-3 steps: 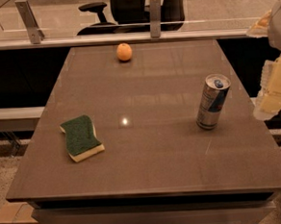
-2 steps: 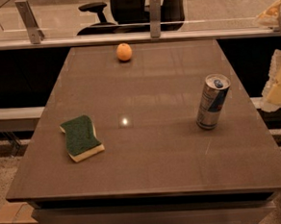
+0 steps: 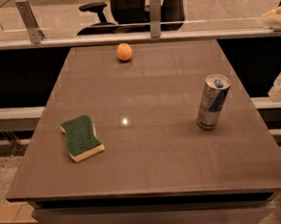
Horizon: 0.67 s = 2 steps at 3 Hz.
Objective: Move redbull can near orange
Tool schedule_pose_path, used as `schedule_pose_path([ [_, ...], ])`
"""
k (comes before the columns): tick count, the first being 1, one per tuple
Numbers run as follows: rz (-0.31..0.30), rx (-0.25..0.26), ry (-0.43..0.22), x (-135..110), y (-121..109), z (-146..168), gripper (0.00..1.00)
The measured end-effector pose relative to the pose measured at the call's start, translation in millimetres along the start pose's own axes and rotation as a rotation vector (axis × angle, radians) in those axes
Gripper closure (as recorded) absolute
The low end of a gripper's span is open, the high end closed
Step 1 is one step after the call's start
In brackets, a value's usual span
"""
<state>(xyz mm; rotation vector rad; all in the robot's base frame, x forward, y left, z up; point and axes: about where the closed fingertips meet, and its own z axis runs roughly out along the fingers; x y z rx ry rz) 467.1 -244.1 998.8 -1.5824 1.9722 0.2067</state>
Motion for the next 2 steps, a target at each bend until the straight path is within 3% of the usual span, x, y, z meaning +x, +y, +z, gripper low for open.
schedule_pose_path([
  [1, 0.031, -0.088, -0.183, 7.5, -0.6, 19.3, 0.0],
  [2, 0.064, -0.151, -0.308, 13.1, 3.3, 34.1, 0.0],
])
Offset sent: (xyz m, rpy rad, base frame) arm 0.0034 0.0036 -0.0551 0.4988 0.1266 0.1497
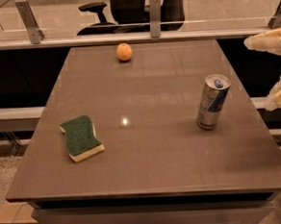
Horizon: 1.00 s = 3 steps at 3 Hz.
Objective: Move redbull can near orange
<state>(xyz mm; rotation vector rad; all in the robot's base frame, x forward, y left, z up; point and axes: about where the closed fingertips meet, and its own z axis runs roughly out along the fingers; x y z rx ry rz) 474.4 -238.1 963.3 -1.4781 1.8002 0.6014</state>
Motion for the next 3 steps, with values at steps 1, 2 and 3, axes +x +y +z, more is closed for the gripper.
schedule_pose_path([
  [1, 0.032, -0.007, -0.1, 6.4, 0.7, 11.4, 0.0],
  [2, 0.035, -0.005, -0.11, 5.7, 0.4, 12.0, 0.0],
  [3, 0.026, 0.001, -0.112, 2.3, 0.5, 9.6, 0.0],
])
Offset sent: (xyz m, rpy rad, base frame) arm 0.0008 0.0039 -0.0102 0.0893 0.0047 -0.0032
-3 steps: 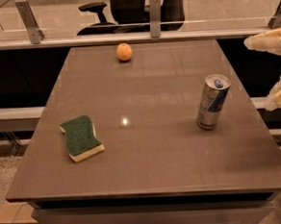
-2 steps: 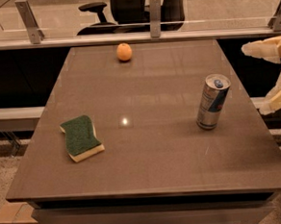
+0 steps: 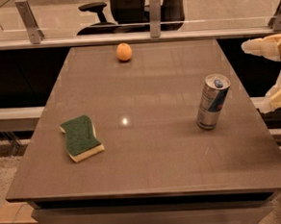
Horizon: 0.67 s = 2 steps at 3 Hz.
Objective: Move redbull can near orange
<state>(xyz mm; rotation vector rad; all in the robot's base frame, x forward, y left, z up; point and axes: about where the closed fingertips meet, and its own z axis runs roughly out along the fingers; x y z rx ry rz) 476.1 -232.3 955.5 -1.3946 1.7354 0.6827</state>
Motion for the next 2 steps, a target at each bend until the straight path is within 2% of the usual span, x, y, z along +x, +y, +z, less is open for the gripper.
schedule_pose_path([
  [2, 0.0, 0.018, -0.035, 14.8, 5.2, 5.7, 0.0],
])
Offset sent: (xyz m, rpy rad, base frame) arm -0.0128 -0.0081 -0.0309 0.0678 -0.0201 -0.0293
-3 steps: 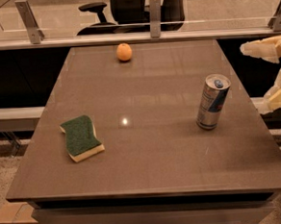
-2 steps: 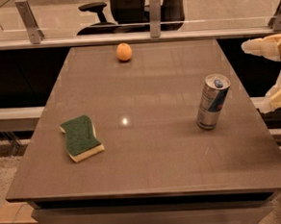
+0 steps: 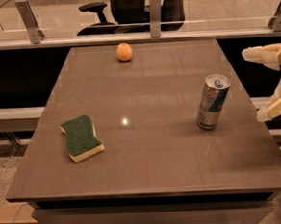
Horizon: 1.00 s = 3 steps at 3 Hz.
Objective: Move redbull can near orange
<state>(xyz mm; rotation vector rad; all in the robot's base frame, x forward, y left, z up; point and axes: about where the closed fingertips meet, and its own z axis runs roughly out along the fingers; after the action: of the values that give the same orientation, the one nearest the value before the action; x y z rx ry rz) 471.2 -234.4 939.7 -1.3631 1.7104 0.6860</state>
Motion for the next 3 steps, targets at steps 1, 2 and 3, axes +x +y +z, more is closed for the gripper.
schedule_pose_path([
  [1, 0.007, 0.008, -0.059, 10.5, 4.0, 11.8, 0.0],
  [2, 0.022, 0.006, -0.132, 21.6, 2.5, 30.0, 0.0],
  [3, 0.024, -0.001, -0.186, 27.0, -1.3, 46.7, 0.0],
])
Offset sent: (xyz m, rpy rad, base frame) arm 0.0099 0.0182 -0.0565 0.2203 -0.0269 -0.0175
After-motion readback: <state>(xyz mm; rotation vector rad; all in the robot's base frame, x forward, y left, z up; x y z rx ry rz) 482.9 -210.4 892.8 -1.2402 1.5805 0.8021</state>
